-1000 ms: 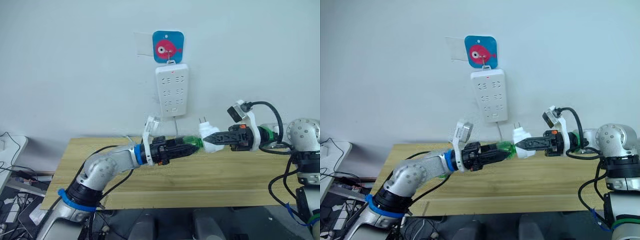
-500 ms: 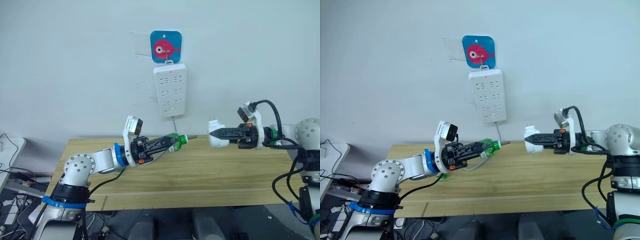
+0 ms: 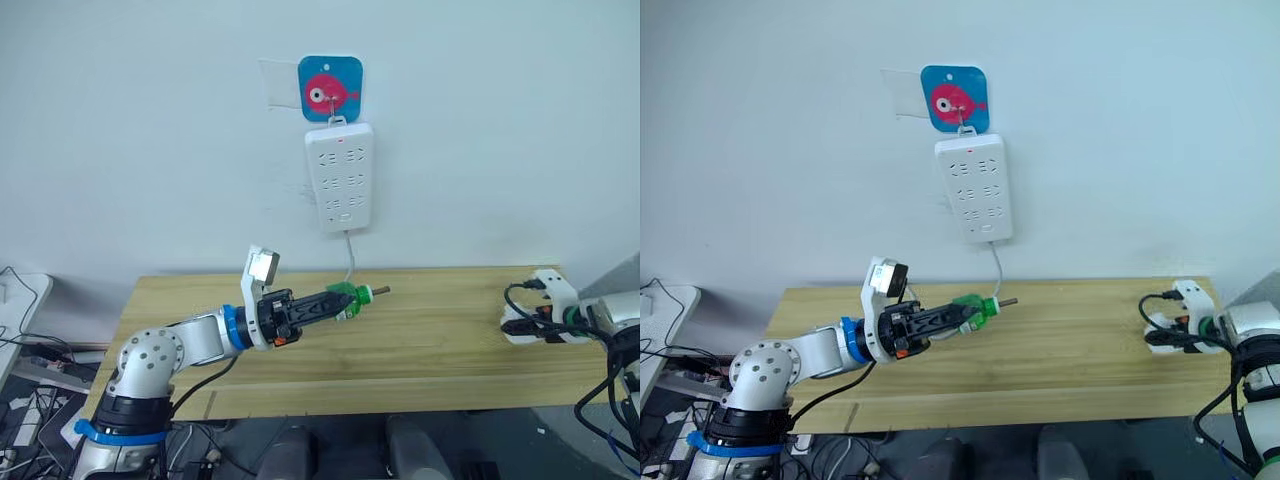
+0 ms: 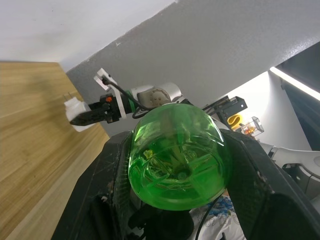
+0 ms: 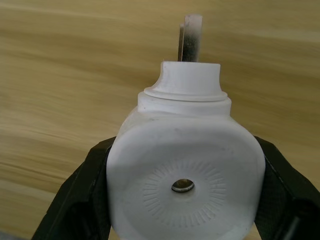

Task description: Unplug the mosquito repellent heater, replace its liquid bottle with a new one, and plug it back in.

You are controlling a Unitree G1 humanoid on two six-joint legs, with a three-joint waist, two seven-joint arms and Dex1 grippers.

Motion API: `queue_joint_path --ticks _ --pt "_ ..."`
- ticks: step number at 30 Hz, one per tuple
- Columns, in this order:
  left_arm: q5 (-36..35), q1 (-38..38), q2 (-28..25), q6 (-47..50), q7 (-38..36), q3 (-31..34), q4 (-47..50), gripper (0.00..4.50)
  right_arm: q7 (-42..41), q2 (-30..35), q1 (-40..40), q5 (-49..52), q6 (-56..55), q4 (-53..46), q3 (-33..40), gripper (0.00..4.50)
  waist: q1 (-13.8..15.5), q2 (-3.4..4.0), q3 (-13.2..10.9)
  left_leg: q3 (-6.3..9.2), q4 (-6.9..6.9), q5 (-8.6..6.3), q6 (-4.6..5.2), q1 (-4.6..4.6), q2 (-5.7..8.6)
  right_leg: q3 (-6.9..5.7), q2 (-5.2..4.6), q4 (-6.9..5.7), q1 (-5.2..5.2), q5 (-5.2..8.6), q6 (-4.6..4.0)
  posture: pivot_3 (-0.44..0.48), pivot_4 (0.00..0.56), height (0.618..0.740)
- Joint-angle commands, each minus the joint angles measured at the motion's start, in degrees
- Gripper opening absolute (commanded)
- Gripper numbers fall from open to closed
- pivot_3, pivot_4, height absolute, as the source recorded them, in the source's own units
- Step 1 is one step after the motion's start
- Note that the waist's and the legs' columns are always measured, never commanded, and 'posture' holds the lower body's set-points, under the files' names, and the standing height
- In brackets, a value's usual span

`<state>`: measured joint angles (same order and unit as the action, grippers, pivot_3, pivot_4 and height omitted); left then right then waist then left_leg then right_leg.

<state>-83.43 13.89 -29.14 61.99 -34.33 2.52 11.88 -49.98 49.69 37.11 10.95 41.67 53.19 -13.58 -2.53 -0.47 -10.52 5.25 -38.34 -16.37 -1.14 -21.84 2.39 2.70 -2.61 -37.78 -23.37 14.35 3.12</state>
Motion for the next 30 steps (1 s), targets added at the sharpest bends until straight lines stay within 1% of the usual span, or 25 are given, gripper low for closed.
queue_joint_path --ticks 1,3,8,15,17,19,20,26,27,30 --pt "-0.92 -0.57 0.8 -0.73 0.56 1.86 2.64 2.27 0.63 -0.52 2.96 -3.96 -4.59 5.12 1.09 3.03 0.0 -0.08 -0.09 0.01 0.0 0.0 0.0 0.0 0.0 -0.01 0.0 0.0 0.0 0.0 0.0 0.014 0.2 0.74" --pt "-0.63 -1.29 0.65 -0.68 0.44 2.11 3.4 2.27 0.83 -1.15 3.62 -5.86 -6.52 7.95 1.08 3.03 0.05 -0.12 -0.23 0.01 -0.01 0.0 0.0 0.0 -0.01 0.0 0.0 0.0 0.0 0.0 -0.01 0.034 0.205 0.74" --pt "0.63 -1.68 0.76 -0.88 0.29 1.97 4.12 2.27 2.04 -3.07 5.17 -7.85 -8.9 13.64 3.08 3.03 0.69 -0.15 -0.36 0.05 0.0 0.0 -0.01 -0.03 0.02 -0.02 -0.02 0.02 0.0 -0.01 -0.01 0.041 0.205 0.74" --pt "2.67 -1.67 0.71 -0.79 -0.93 1.35 3.95 2.27 0.93 -4.05 6.08 -9.22 -9.7 16.24 5.2 3.03 0.79 -0.14 -0.38 0.05 0.0 0.0 -0.01 -0.03 0.05 -0.02 -0.04 0.03 0.02 -0.01 -0.01 0.032 0.204 0.74" --pt "3.2 -1.57 0.89 -0.71 -1.34 1.24 3.84 2.27 0.38 -4.1 6.07 -9.54 -9.58 16.22 5.35 3.76 0.76 -0.14 -0.39 0.05 0.0 0.01 -0.01 -0.03 0.04 -0.02 -0.04 0.03 0.02 -0.01 -0.01 0.029 0.203 0.74" --pt "3.45 -1.42 1.07 -0.57 -1.6 1.18 3.81 2.27 -0.77 -3.93 5.84 -10.23 -9.94 15.98 5.19 4.37 0.75 -0.14 -0.39 0.05 0.0 0.01 -0.01 -0.03 0.04 -0.02 -0.04 0.03 0.02 -0.01 -0.01 0.024 0.202 0.74" --pt "3.62 -1.33 1.13 -0.54 -1.74 1.14 3.76 2.27 -1.36 -3.79 5.71 -10.67 -10.26 15.79 5.12 4.44 0.74 -0.14 -0.39 0.05 0.0 0.01 -0.01 -0.03 0.04 -0.02 -0.04 0.03 0.02 -0.01 -0.01 0.022 0.202 0.74" --pt "5.38 -1.09 2.15 -0.9 -2.67 0.98 3.16 2.27 -4.73 -1.44 6.36 -11.67 -10.45 13.07 5.82 4.44 0.73 -0.13 -0.39 0.04 -0.01 0.01 -0.02 -0.03 0.05 -0.02 -0.04 0.03 0.02 -0.01 -0.01 0.017 0.195 0.74" --pt "5.5 -1.24 2.39 -1.0 -2.76 1.11 3.31 2.27 -5.45 -0.76 6.76 -11.35 -9.69 12.0 6.41 4.44 0.73 -0.11 -0.41 0.04 -0.01 0.01 -0.02 -0.03 0.05 -0.02 -0.05 0.03 0.02 -0.01 -0.01 0.02 0.194 0.74" --pt "6.03 -2.05 2.84 -1.56 -3.11 1.68 3.85 2.27 -8.88 1.66 7.63 -9.04 -3.38 4.7 8.76 4.44 0.65 -0.04 -0.45 0.03 -0.01 0.01 -0.02 -0.03 0.06 -0.01 -0.07 0.03 0.02 -0.01 -0.01 0.015 0.19 0.74"
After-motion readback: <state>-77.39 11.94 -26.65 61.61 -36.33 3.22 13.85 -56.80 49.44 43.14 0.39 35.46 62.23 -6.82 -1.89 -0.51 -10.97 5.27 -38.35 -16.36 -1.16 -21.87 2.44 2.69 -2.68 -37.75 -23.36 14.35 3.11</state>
